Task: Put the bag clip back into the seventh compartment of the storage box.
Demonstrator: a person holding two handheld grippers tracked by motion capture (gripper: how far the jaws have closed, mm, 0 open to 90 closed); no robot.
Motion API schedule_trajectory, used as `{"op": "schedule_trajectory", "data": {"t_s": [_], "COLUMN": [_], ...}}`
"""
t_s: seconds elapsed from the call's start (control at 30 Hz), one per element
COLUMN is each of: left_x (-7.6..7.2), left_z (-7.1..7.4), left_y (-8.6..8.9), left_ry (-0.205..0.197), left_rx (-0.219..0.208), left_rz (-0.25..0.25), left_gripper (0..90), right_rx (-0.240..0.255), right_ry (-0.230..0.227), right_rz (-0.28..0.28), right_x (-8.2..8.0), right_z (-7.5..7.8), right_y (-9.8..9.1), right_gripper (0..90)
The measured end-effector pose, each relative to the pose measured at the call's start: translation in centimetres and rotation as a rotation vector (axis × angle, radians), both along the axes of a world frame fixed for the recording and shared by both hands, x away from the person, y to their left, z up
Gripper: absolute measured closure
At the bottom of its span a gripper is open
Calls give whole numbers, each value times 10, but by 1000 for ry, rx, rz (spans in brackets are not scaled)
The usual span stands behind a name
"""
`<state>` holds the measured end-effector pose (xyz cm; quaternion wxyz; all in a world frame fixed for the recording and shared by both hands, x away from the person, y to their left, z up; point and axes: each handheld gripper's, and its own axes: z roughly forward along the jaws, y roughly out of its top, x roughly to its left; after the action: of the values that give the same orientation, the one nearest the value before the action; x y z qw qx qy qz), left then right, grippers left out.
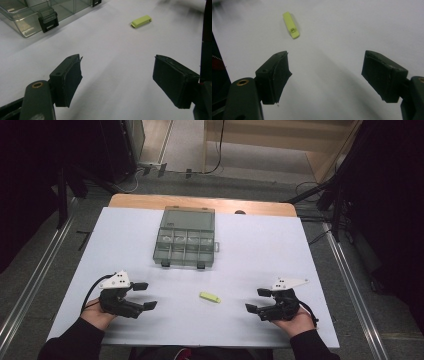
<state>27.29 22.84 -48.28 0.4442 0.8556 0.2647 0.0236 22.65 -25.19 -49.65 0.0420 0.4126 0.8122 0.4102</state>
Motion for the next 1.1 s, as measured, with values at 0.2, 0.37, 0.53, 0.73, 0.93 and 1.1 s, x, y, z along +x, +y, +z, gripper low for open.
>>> {"op": "schedule_trajectory", "data": {"t_s": [0.2,0.37,0.53,0.73,0.93,1.1], "left_x": [0,0,0,1,1,1], "left_z": [0,0,0,0,-1,-1], "left_y": [0,0,0,-1,-1,-1], "left_ry": [0,1,2,3,4,5], "left_rx": [-2,1,-1,0,0,1], "left_rz": [-2,-6,-2,-5,-5,-4], "left_gripper": [224,224,224,224,224,224], "right_rx": [-1,6,15,6,25,23], "right_ry": [2,5,8,11,17,21], "right_rz": [-1,-7,-11,-5,2,7], "right_x": [0,1,1,1,1,1], "right_z": [0,0,0,-1,-2,-2], "right_y": [0,-1,-2,-2,-1,0], "right_gripper": [226,226,226,226,226,228]}}
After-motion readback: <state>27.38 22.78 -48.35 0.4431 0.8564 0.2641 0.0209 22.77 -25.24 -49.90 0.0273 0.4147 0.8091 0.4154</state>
